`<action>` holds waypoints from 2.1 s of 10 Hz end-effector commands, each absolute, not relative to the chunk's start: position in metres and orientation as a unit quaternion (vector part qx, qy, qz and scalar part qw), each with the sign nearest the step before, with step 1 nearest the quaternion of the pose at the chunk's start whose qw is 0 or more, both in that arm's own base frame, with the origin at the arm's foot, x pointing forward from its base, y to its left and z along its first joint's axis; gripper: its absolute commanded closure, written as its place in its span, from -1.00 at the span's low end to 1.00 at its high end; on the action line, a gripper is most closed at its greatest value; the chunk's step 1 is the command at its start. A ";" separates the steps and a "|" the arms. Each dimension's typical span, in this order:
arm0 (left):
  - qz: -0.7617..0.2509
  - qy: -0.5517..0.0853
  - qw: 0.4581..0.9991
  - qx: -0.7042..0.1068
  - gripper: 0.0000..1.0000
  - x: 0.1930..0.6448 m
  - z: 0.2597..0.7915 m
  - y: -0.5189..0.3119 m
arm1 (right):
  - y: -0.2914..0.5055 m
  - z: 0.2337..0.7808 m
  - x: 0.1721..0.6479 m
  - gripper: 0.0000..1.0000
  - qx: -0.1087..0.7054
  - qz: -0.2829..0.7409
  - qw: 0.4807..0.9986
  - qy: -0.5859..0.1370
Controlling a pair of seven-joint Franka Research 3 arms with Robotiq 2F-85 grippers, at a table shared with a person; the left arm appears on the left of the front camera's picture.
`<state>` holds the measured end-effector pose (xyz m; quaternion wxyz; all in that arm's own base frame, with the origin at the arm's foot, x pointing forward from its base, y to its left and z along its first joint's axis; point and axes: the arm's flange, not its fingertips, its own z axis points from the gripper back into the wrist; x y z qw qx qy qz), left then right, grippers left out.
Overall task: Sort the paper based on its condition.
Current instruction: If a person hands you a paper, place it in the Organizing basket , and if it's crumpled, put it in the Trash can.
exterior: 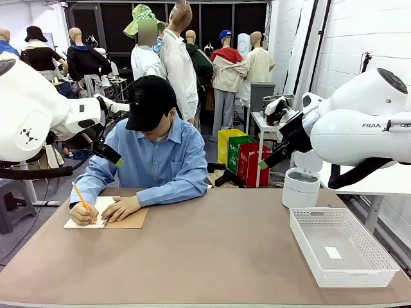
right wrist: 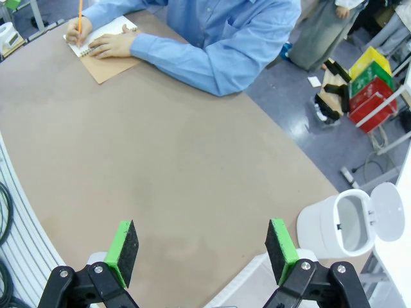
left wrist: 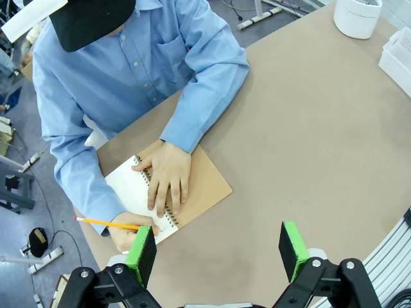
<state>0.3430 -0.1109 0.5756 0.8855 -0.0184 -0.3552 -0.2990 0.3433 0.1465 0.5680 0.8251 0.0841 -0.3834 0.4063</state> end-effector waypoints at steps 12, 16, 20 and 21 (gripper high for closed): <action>-0.299 -0.357 0.885 -0.018 -1.00 0.342 0.577 -0.110 | 0.146 0.568 0.343 -1.00 0.080 0.409 0.824 -0.383; -0.299 -0.357 0.885 -0.018 -1.00 0.342 0.577 -0.110 | 0.146 0.568 0.343 -1.00 0.080 0.409 0.824 -0.383; -0.299 -0.357 0.885 -0.018 -1.00 0.342 0.577 -0.110 | 0.146 0.568 0.343 -1.00 0.080 0.409 0.824 -0.383; -0.299 -0.357 0.885 -0.018 -1.00 0.342 0.577 -0.110 | 0.146 0.568 0.343 -1.00 0.080 0.409 0.824 -0.383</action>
